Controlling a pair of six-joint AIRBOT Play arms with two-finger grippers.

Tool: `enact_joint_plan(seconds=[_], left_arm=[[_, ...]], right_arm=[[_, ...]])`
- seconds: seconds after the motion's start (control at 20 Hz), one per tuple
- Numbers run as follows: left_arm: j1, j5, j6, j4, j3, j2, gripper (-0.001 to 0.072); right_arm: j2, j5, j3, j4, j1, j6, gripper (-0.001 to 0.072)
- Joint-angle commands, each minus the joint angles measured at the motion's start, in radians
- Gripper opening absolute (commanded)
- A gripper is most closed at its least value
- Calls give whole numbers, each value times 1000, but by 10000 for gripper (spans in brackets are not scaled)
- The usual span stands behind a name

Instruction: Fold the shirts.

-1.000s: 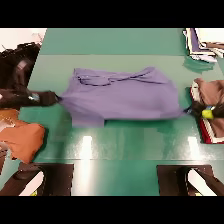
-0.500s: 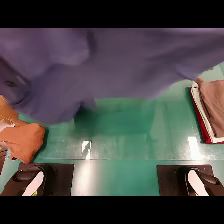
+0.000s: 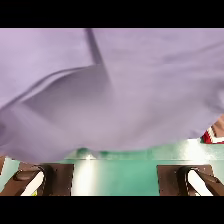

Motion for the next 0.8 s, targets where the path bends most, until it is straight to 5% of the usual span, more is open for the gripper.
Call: enact_joint_plan(seconds=[0.0,0.4,0.75], left_arm=[[1,-83,-14,-6,-188,-92,23],[1,25,46,-14,-463,-561,24],[1,295,92,-82,-426,-798,24]], right_arm=[[-125,95,-73,-23,0,5,11],[-499,-74,-441,-26,125,4,11],[-758,-235,-285,28,139,4,12]])
